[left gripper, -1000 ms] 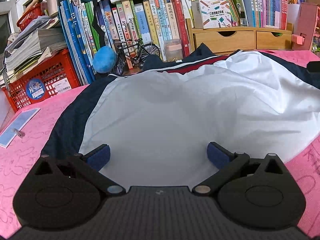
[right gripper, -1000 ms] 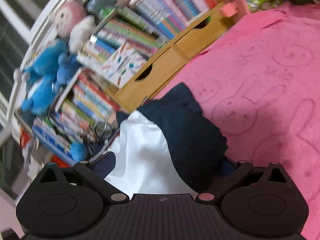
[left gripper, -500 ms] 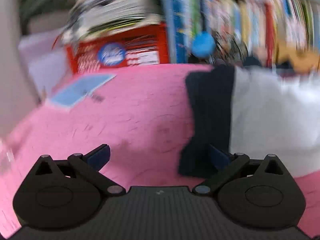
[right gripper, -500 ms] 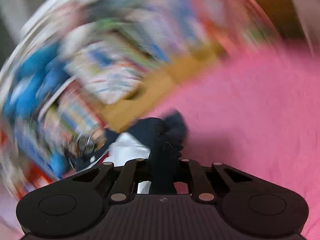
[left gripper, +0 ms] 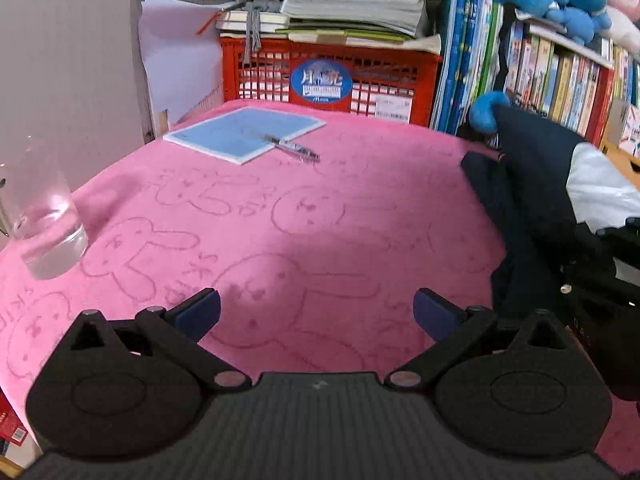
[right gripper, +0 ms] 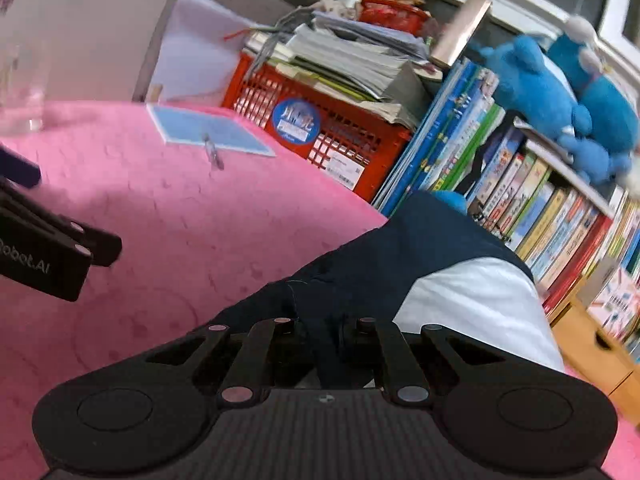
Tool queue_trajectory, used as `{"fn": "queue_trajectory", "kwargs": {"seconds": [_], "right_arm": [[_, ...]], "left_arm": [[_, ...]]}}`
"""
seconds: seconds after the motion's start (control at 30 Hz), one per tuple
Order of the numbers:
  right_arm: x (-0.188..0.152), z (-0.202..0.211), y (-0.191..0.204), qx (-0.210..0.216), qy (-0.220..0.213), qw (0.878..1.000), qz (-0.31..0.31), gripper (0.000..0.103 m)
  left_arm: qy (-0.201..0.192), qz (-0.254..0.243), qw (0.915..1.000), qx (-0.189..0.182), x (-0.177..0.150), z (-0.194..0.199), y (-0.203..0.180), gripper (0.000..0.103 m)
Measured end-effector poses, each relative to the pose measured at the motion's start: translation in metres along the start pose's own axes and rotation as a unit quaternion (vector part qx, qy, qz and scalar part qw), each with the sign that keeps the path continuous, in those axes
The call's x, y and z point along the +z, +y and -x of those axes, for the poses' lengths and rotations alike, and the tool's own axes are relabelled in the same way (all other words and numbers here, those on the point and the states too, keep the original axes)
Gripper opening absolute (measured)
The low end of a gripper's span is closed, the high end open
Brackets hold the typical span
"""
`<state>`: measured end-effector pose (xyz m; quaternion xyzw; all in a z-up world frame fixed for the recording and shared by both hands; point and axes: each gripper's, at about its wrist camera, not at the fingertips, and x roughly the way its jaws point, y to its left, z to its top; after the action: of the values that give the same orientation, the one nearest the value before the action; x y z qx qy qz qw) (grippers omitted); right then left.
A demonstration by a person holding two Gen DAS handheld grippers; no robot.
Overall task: Fold clothes
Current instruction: 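Grasp the navy edge again with the right gripper and fold it further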
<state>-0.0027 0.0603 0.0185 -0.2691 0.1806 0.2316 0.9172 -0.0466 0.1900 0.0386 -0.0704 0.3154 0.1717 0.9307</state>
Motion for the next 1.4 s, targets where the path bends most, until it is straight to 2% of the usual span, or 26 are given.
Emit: {"fn": "queue_trajectory", "kwargs": {"seconds": [0.07, 0.17, 0.23, 0.3, 0.33, 0.37, 0.4, 0.43, 0.47, 0.5, 0.57, 0.6, 0.67, 0.77, 0.83, 0.9, 0.97, 1.03, 1.07, 1.1, 1.17, 1.2, 1.27, 1.4], "right_arm": [[0.005, 0.005, -0.001, -0.001, -0.013, 1.000, -0.008, 0.012], [0.013, 0.010, 0.006, -0.007, -0.039, 0.999, 0.020, 0.012], [0.011, -0.002, 0.010, 0.007, -0.015, 1.000, 0.025, 0.014], [0.006, -0.010, 0.012, 0.024, 0.009, 0.999, 0.023, 0.023], [0.002, -0.007, 0.010, 0.032, 0.006, 0.999, 0.019, 0.031], [-0.001, 0.001, 0.009, 0.046, -0.001, 0.999, 0.018, 0.051], [-0.004, 0.011, 0.005, 0.060, -0.009, 0.998, 0.017, 0.064], [-0.008, 0.023, 0.002, 0.068, -0.019, 0.997, 0.021, 0.086], [-0.012, 0.035, -0.001, 0.073, -0.028, 0.997, 0.025, 0.092], [-0.017, 0.048, -0.004, 0.063, -0.036, 0.997, 0.034, 0.092], [-0.030, 0.067, -0.011, 0.017, -0.027, 0.998, 0.049, 0.093], [-0.037, 0.072, -0.017, -0.005, -0.017, 0.999, 0.045, 0.093], [-0.052, 0.081, -0.030, -0.050, 0.003, 0.998, 0.037, 0.093], [-0.068, 0.077, -0.053, -0.096, 0.046, 0.994, 0.013, 0.093], [-0.074, 0.067, -0.065, -0.115, 0.066, 0.991, -0.007, 0.093], [-0.076, 0.055, -0.076, -0.129, 0.079, 0.988, -0.029, 0.090], [-0.072, 0.044, -0.088, -0.155, 0.090, 0.982, -0.066, 0.074], [-0.075, 0.041, -0.102, -0.147, 0.094, 0.978, -0.112, 0.073], [-0.080, 0.036, -0.107, -0.137, 0.102, 0.978, -0.119, 0.060], [-0.085, 0.033, -0.111, -0.128, 0.109, 0.978, -0.123, 0.052], [-0.088, 0.037, -0.112, -0.119, 0.105, 0.981, -0.109, 0.024], [-0.087, 0.042, -0.110, -0.125, 0.103, 0.983, -0.088, 0.020], [-0.089, 0.056, -0.104, -0.165, 0.095, 0.981, -0.039, 0.018], [-0.110, 0.090, -0.117, -0.195, 0.098, 0.976, -0.031, 0.015]], "left_arm": [[0.000, -0.002, 1.0000, -0.001, -0.001, -0.001, 0.001, 0.103], [0.000, 0.010, 1.0000, -0.002, 0.000, -0.005, 0.006, 0.103], [-0.003, 0.028, 0.9996, -0.011, 0.003, -0.002, 0.011, 0.103], [-0.011, 0.046, 0.9984, -0.029, 0.012, 0.002, 0.014, 0.103], [-0.019, 0.052, 0.9975, -0.043, 0.016, 0.005, 0.014, 0.103], [-0.028, 0.047, 0.9970, -0.054, 0.020, 0.008, 0.010, 0.103], [-0.037, 0.041, 0.9963, -0.066, 0.024, 0.011, 0.006, 0.103], [-0.046, 0.035, 0.9953, -0.077, 0.028, 0.014, 0.001, 0.103], [-0.053, 0.024, 0.9946, -0.086, 0.031, 0.016, -0.007, 0.103], [-0.060, 0.010, 0.9936, -0.095, 0.034, 0.017, -0.017, 0.103], [-0.068, -0.024, 0.9915, -0.108, 0.035, 0.014, -0.044, 0.103], [-0.071, -0.042, 0.9903, -0.112, 0.036, 0.011, -0.058, 0.103], [-0.072, -0.088, 0.9905, -0.076, 0.029, 0.000, -0.082, 0.103], [-0.073, -0.157, 0.9849, -0.011, 0.017, -0.018, -0.112, 0.103], [-0.064, -0.172, 0.9831, 0.003, 0.008, -0.027, -0.114, 0.103], [-0.057, -0.161, 0.9853, -0.003, 0.004, -0.030, -0.108, 0.103], [-0.048, -0.153, 0.9870, -0.007, 0.005, -0.030, -0.106, 0.103], [-0.043, -0.153, 0.9873, -0.009, 0.005, -0.032, -0.106, 0.103], [-0.041, -0.155, 0.9870, -0.008, 0.005, -0.033, -0.107, 0.103], [-0.039, -0.157, 0.9867, -0.011, 0.004, -0.033, -0.108, 0.103], [-0.029, -0.157, 0.9868, -0.029, 0.001, -0.030, -0.110, 0.103], [-0.022, -0.154, 0.9867, -0.046, 0.000, -0.027, -0.111, 0.103], [-0.007, -0.149, 0.9857, -0.079, -0.004, -0.021, -0.112, 0.103], [0.016, -0.145, 0.9786, -0.144, -0.015, -0.005, -0.117, 0.103]]}}
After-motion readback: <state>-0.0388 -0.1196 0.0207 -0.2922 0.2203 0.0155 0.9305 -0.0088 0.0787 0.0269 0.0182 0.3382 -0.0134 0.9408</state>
